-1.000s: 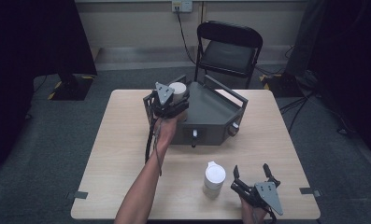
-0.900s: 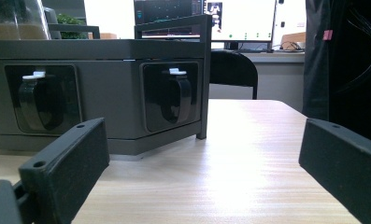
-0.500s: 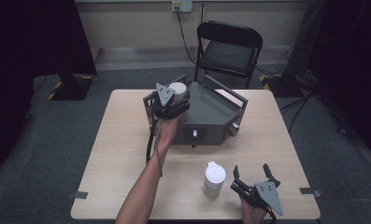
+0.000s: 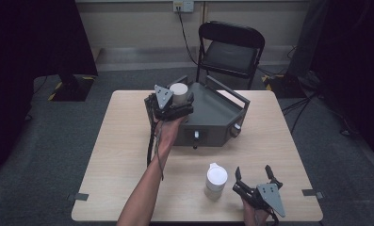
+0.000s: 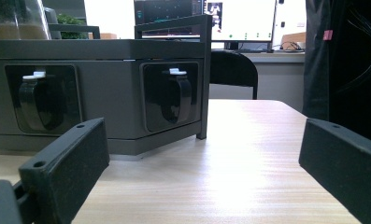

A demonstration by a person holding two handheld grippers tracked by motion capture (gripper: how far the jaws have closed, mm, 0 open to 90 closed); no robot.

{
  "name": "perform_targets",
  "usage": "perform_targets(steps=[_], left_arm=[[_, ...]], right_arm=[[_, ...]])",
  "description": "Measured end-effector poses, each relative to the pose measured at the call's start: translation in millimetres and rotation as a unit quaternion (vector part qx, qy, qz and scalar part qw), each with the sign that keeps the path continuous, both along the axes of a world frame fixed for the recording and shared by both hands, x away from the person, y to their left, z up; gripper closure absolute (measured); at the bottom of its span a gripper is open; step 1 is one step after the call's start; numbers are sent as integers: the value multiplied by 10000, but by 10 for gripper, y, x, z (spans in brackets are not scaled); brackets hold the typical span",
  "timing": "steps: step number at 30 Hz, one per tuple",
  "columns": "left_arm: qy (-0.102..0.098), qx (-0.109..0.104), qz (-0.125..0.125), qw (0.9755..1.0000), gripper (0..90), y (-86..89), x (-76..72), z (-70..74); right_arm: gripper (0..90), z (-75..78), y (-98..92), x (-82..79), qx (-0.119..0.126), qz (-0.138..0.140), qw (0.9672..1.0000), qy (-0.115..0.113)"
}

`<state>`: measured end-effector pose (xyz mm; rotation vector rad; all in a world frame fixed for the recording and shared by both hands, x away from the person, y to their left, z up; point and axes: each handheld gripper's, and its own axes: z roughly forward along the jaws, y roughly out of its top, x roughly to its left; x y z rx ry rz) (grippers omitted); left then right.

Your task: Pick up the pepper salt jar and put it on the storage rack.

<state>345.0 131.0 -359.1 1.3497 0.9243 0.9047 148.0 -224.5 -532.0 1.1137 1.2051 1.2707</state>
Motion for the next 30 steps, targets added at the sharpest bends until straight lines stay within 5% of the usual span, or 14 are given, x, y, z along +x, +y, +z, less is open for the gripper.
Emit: perform_targets(steps=[14,30], left_arm=[[-206,-263,31,9994,1,104,-237,-181],[-518,-59,-42,9986,0,147,-497,-262]], right_arm=[[4,0,1,0,0,-2,10000,0],[4,0,3,0,1,-8,10000,-2]])
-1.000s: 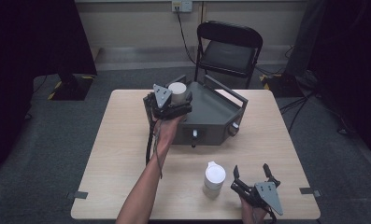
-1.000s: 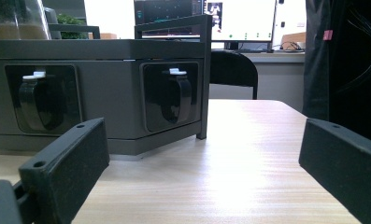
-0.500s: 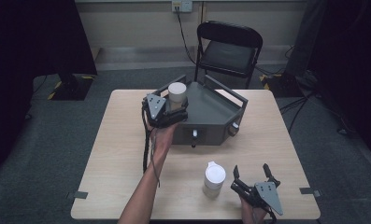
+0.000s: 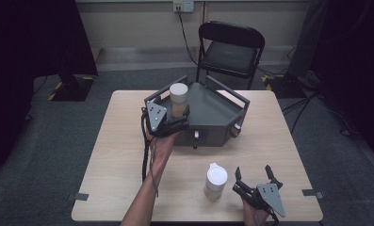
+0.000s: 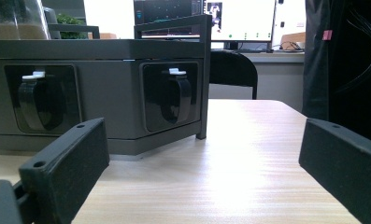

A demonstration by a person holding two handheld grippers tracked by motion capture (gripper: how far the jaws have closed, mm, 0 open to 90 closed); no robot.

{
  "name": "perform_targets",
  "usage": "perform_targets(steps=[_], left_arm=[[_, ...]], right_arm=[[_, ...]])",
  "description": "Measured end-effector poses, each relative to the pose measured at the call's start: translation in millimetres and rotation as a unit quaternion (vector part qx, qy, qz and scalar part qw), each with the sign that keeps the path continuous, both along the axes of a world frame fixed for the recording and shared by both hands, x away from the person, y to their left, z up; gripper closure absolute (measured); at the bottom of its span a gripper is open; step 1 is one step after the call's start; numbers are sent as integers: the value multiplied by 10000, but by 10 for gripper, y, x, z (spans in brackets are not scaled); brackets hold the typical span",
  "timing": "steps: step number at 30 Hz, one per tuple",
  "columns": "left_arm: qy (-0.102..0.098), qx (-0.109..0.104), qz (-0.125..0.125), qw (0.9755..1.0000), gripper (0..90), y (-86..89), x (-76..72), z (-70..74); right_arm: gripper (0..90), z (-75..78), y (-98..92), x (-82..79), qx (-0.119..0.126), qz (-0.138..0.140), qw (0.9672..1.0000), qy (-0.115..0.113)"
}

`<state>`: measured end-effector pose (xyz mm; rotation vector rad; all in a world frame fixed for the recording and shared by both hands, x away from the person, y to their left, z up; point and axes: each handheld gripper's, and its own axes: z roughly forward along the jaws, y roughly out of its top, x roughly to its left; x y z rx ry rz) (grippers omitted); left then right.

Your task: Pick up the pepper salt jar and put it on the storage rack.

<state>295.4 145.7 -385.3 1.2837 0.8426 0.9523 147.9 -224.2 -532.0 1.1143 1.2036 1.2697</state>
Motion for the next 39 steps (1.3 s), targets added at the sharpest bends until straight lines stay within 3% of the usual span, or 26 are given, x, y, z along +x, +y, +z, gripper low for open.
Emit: perform_targets(steps=[21,39], left_arm=[[-103,-93,-96,9999,0,127,-326,-107],[-144,-131,19,9998,2,274,-744,-456]], right_arm=[[4,0,4,0,-10,-18,10000,-1],[4,1,7,0,-3,-24,10000,1]])
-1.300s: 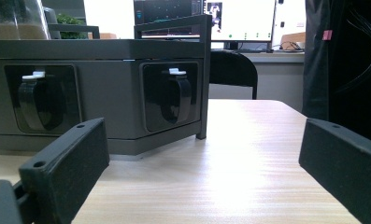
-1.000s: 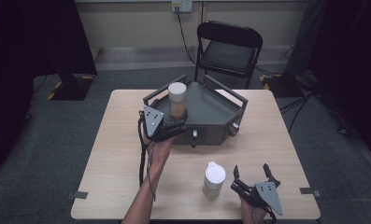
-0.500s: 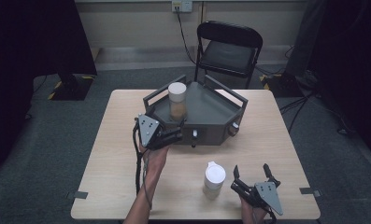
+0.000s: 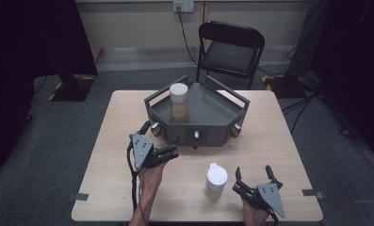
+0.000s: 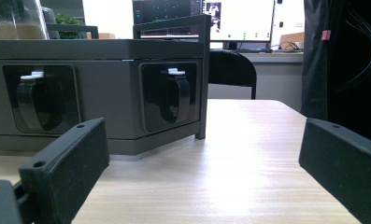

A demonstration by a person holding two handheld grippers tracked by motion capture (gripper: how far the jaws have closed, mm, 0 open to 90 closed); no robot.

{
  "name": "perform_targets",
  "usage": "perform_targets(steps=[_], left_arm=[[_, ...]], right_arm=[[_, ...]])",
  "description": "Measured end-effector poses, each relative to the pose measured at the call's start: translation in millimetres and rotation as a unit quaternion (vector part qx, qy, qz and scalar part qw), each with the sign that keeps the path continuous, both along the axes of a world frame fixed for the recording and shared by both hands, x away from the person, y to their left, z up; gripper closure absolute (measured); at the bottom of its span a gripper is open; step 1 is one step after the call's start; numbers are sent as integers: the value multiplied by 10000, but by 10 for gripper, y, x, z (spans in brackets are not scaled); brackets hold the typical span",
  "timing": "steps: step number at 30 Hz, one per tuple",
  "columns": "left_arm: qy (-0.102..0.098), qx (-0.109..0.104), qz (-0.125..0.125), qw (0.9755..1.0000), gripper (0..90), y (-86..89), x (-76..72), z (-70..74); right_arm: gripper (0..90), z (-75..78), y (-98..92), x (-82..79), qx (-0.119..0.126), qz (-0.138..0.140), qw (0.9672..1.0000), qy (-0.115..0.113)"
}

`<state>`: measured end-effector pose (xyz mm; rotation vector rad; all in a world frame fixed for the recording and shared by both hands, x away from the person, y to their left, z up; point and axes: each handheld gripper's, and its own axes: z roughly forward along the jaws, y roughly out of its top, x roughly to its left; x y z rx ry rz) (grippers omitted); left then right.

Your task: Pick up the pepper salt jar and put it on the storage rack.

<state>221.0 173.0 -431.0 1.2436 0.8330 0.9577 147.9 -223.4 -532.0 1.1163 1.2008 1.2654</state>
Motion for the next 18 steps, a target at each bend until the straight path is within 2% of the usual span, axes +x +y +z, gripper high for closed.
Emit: perform_targets(steps=[12,18], left_arm=[[121,-25,36,9999,2,40,-162,-200],[162,-125,138,9997,1,62,-239,-285]], right_arm=[[5,0,2,0,0,-6,10000,0],[4,0,2,0,0,-7,10000,0]])
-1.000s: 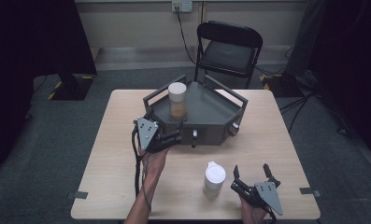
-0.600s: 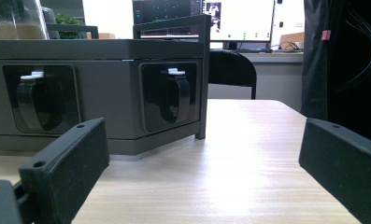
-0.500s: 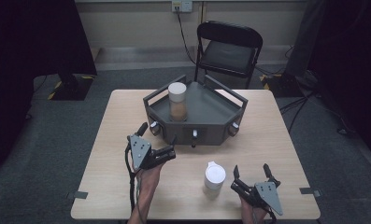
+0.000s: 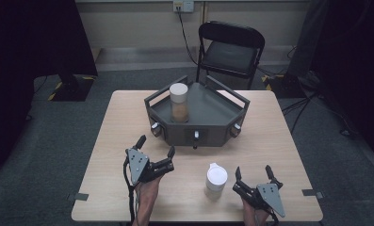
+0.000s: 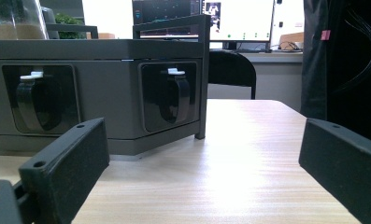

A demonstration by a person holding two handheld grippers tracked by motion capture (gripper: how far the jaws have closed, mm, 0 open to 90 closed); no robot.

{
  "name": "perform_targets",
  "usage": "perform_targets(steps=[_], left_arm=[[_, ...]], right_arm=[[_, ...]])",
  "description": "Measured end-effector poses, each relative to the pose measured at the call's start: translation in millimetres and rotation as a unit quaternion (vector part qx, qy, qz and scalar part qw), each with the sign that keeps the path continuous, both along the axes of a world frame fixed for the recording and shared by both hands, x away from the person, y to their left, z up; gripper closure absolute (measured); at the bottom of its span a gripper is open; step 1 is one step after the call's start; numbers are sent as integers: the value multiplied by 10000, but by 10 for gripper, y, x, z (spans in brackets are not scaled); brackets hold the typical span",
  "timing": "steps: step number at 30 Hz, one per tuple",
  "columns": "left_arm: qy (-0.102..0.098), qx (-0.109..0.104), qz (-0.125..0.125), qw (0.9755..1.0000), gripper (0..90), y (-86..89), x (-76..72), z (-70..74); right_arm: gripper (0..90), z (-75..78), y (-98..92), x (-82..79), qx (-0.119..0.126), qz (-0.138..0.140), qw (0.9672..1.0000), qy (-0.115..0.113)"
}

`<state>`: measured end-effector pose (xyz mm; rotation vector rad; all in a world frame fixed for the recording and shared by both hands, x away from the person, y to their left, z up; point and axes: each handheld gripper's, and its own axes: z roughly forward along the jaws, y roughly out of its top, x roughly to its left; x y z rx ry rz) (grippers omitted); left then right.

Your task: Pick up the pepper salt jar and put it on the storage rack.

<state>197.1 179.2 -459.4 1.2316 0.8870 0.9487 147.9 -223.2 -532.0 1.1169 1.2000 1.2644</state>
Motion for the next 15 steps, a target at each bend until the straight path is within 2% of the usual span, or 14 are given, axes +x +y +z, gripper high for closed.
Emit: perform_targets(steps=[6,15], left_arm=[[58,-50,79,9999,1,35,-62,-87],[84,49,311,9995,2,33,-173,-260]], right_arm=[[4,0,0,0,-1,0,10000,-1],[4,0,2,0,-1,-7,10000,-1]])
